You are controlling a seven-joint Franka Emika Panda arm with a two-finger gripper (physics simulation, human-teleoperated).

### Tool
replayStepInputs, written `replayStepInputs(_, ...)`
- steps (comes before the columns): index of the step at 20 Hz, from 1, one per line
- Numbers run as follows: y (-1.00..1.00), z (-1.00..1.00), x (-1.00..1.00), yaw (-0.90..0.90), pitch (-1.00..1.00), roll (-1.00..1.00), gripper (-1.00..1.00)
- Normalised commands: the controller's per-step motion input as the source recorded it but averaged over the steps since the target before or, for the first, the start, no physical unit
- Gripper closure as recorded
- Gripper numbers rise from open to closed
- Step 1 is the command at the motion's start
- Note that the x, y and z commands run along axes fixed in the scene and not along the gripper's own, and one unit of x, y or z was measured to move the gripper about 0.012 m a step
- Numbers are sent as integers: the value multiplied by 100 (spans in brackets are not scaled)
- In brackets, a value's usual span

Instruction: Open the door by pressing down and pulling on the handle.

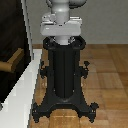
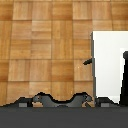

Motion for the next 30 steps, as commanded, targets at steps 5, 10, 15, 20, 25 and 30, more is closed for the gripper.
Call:
replayStepInputs(5, -60, 0, 0, 0, 0, 0, -100)
replayStepInputs(10, -60, 0, 0, 0, 0, 0, -100)
replayStepInputs(15, -60, 0, 0, 0, 0, 0, -100)
replayStepInputs(20, -20, 0, 0, 0, 0, 0, -100)
replayStepInputs(25, -60, 0, 0, -6, 0, 0, -100)
replayStepInputs(30, -60, 0, 0, -9, 0, 0, -100)
